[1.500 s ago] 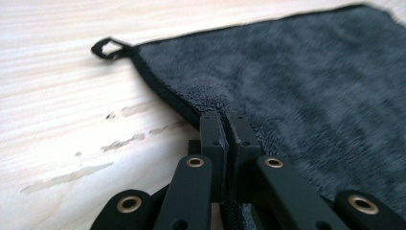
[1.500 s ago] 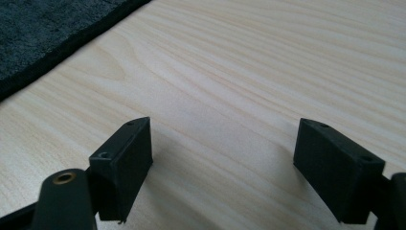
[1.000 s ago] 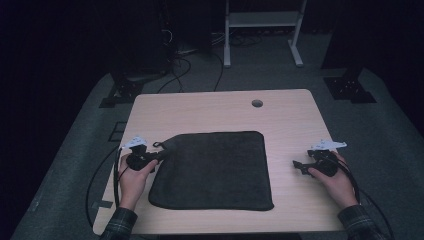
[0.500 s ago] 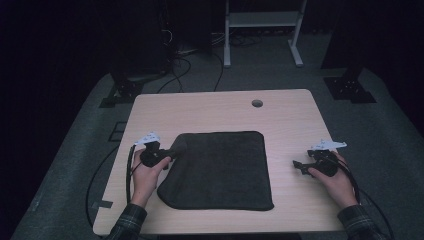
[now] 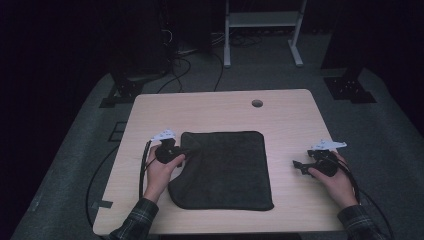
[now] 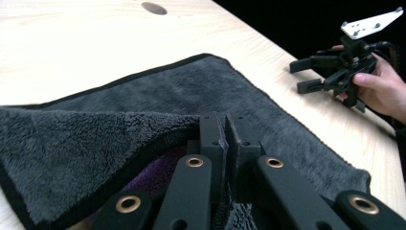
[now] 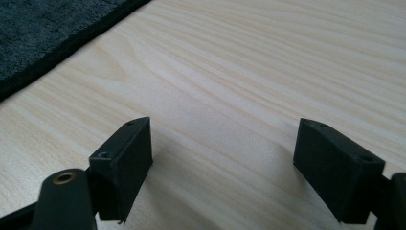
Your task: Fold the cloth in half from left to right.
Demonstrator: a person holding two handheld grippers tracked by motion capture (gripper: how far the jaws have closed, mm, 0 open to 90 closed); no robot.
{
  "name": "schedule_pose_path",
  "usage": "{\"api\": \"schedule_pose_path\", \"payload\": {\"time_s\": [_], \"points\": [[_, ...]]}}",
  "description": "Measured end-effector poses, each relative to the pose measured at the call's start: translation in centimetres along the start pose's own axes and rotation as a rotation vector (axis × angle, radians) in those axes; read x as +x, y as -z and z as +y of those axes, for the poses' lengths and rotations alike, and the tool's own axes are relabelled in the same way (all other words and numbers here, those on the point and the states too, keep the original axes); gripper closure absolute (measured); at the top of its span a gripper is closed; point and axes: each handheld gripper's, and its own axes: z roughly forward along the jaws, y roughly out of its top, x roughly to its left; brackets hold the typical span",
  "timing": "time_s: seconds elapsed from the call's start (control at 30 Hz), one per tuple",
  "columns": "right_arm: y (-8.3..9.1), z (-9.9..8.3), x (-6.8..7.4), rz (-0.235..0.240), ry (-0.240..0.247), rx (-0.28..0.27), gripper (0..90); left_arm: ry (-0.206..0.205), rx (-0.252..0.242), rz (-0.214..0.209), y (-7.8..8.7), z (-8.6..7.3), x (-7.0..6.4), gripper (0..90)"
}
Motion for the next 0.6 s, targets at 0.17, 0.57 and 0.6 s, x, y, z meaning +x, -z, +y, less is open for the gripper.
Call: {"api": "schedule_pose_path", "payload": {"time_s": [0.17,0.57,0.6], "points": [[0.0,0.0,0.0,0.0,0.0,0.0,19.8,-0.019,0.014,-0.025,-1.5,0.6,-0.7,86.7],[0.0,0.0,0.0,0.0,0.001,0.0,19.8,-0.064,0.05,-0.078,-5.2,1.6,-2.3,86.7],[0.0,0.0,0.0,0.0,0.001,0.0,19.8,-0.061,0.049,-0.083,-5.5,1.7,-2.4,86.7]]}}
